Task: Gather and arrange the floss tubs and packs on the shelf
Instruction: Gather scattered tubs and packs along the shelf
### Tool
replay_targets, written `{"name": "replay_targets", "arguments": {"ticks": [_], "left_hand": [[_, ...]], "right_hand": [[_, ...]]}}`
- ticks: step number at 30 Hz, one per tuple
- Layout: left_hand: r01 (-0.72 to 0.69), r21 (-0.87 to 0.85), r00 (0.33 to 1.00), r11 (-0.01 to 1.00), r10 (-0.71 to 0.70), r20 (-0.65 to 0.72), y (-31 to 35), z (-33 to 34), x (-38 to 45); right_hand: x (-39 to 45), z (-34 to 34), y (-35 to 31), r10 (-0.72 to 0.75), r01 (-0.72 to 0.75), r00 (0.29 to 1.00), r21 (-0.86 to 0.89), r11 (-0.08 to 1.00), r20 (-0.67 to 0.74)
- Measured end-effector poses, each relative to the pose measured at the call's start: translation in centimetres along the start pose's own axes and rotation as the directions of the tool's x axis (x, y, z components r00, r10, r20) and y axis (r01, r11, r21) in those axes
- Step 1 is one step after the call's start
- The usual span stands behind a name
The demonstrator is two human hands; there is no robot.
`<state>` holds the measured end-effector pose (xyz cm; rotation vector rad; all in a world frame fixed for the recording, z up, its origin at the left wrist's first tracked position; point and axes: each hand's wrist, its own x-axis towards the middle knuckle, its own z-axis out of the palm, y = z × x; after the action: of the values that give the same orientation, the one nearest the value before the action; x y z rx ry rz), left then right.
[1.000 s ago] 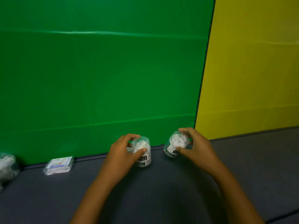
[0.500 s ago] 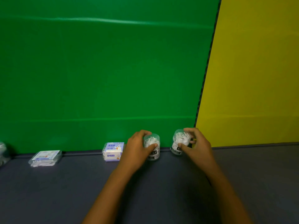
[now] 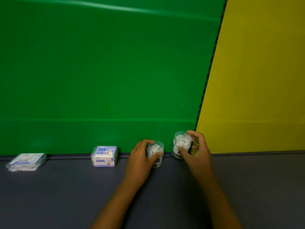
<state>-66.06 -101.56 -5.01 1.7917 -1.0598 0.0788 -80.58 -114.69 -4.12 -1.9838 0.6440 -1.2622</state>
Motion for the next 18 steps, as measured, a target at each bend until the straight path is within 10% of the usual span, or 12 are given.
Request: {"name": "replay_targets", "arguments": {"ticks": [18], "left_hand": [[-0.067,0.047,0.997,0.997,0.065,0.035,-0.7,0.8,-0.6]], "right_hand": [[-0.9,0.0,1.0,0.012,-0.011,0.998,-0.022,1.000,0.065]]}}
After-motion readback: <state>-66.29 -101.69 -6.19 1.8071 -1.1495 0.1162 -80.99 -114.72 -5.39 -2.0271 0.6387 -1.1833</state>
